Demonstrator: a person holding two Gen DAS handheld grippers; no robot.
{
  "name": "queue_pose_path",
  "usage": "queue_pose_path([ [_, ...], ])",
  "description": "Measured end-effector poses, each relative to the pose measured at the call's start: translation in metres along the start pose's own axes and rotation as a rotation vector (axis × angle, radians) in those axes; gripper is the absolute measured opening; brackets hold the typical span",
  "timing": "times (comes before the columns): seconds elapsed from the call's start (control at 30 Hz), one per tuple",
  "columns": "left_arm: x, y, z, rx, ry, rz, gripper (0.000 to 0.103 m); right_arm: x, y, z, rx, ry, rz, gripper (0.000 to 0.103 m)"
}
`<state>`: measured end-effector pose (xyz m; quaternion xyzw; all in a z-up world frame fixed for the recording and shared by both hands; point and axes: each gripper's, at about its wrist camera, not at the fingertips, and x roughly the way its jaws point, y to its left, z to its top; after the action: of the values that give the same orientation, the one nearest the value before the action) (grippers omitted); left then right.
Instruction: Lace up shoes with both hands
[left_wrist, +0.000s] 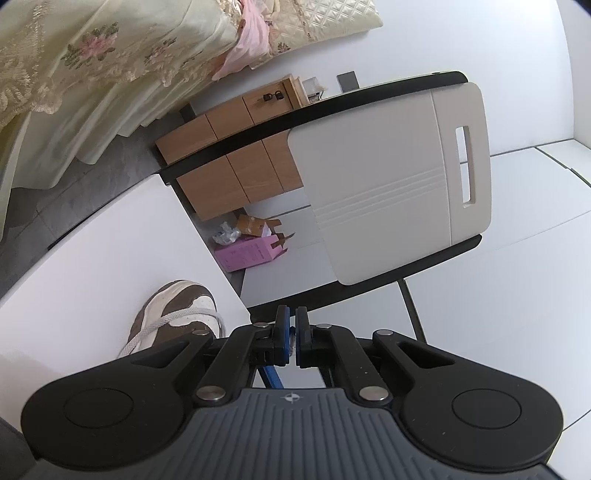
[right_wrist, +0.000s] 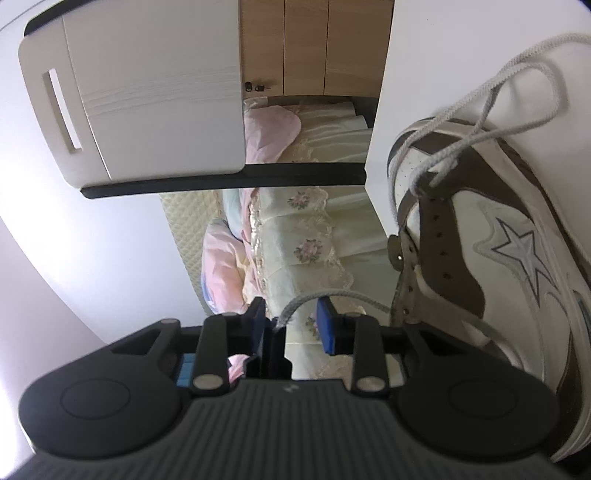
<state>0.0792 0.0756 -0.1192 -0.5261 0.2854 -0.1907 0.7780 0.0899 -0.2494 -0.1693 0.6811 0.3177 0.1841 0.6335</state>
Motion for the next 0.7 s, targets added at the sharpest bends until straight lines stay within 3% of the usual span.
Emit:
queue_pose_path([
  [0.13,0.001,0.000,0.000,0.002,0.003,0.001,0.003,0.000,0.007,-0.001,-0.054,-0.015,-0.015,0.004],
  [0.4,0.007,-0.006,-0.002,0.059,0.041,0.018,0.004,0.000,0.023,-0.002,-0.181,-0.055,-0.057,0.003],
  [0.5,0.007,-0.013,-0.003,0.127,0.040,0.061,0.004,-0.002,0.037,0.004,-0.244,-0.075,-0.085,0.003],
  [0.7,0.006,-0.023,-0.007,0.234,0.046,0.082,0.004,-0.030,0.082,0.029,-0.327,-0.174,-0.060,0.003],
])
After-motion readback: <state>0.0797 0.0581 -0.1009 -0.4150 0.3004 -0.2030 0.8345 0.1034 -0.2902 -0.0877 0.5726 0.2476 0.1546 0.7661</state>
